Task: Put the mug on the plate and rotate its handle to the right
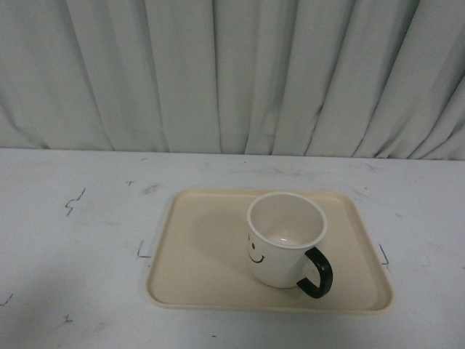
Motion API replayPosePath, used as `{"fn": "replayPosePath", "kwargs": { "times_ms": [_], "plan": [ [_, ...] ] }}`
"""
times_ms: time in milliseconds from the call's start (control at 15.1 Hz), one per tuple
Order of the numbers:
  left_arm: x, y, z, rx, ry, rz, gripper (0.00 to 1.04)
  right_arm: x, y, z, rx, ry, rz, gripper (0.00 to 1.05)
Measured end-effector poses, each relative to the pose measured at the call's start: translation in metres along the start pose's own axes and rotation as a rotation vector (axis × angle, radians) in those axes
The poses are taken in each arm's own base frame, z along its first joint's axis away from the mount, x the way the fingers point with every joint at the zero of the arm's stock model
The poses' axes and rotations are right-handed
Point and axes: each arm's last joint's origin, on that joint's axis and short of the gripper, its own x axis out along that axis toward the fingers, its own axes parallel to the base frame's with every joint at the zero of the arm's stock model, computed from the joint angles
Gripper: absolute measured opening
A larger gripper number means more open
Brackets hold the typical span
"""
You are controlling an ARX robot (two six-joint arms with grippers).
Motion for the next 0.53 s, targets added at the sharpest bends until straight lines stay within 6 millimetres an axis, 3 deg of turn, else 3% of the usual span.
{"fn": "replayPosePath", "kwargs": {
  "times_ms": [462, 528],
  "plan": [
    [-0.014, 0.000, -0.004, 0.000, 0.016, 0.000, 0.02, 0.000, 0.000, 0.000, 0.000, -0.001, 0.000, 0.98],
    [-0.014, 0.000, -0.004, 0.000, 0.013, 0.000, 0.08, 0.000, 0.000, 0.000, 0.000, 0.001, 0.000, 0.98]
  ]
}}
